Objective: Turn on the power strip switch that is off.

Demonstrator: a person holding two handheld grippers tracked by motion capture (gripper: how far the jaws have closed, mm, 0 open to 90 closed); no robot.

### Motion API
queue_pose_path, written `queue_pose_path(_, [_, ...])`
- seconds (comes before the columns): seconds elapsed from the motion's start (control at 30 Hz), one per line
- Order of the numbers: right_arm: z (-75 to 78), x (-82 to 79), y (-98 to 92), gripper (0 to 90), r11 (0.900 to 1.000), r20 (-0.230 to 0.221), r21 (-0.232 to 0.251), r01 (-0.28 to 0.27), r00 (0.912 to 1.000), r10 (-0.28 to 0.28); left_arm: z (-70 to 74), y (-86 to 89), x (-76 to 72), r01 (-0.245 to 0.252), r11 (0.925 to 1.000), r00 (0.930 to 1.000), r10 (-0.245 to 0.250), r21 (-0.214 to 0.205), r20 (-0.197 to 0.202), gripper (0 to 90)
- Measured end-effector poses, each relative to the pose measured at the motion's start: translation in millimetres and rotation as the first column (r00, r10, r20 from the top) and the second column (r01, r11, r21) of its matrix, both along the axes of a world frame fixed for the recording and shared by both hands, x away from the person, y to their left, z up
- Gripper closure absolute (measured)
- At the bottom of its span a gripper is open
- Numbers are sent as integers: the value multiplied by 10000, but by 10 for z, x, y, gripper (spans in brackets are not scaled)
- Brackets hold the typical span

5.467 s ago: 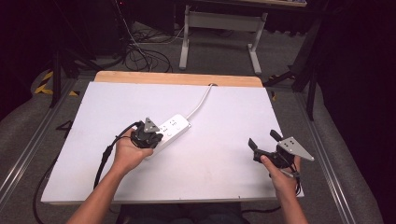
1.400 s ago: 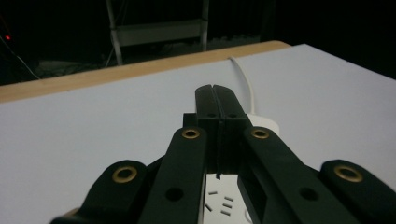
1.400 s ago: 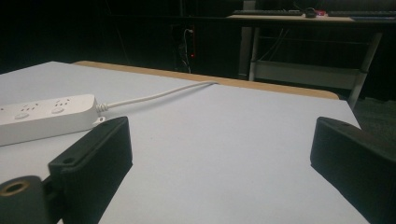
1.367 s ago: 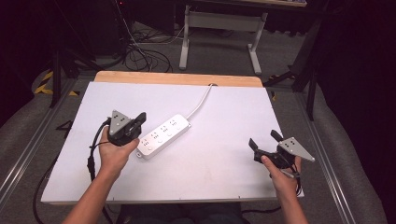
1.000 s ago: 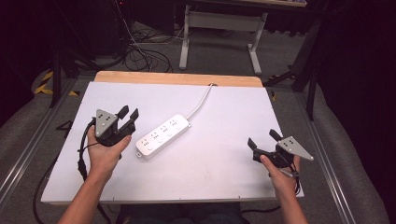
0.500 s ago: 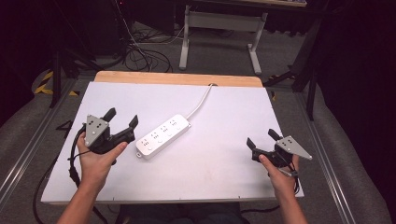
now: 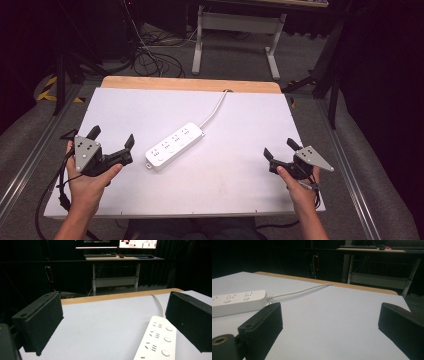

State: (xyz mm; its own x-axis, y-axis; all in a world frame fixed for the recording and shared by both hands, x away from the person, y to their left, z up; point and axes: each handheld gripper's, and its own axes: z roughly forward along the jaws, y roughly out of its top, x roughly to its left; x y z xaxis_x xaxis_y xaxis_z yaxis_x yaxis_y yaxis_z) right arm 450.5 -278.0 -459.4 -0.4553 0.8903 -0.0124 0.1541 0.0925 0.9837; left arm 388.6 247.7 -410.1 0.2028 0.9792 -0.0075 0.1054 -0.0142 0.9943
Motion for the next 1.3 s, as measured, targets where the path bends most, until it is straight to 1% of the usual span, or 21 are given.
queue_pose_path(0.07, [6,-8,-9,63,10000,-7,66,52,10000,-52,-5,5,-6,-39,10000,10000,38,48,64,20])
queue_pose_path(0.1, [4,-10,-15,64,10000,-23,21,50,10000,-50,-6,14,-7,-87,9999,9999,87,67,71,20])
queue_pose_path(0.2, [5,-14,-12,63,10000,-11,-9,45,10000,-45,-3,45,-12,-200,9998,9998,200,-70,78,19])
queue_pose_path(0.4, [7,-8,13,63,10000,-27,-28,-15,10000,15,-9,87,-22,-387,9991,9992,389,-198,92,9])
queue_pose_path(0.63, [9,2,29,63,10000,-1,-8,-78,10000,78,-23,112,-23,-318,9992,9995,316,-236,-65,9])
queue_pose_path(1.0, [18,3,45,64,10000,6,-7,-98,10000,98,-29,127,-42,-288,9991,9995,285,-303,-96,4])
queue_pose_path(1.3, [19,14,65,63,9999,17,21,-156,9999,156,-47,160,-45,-428,9986,9990,425,-297,-125,4])
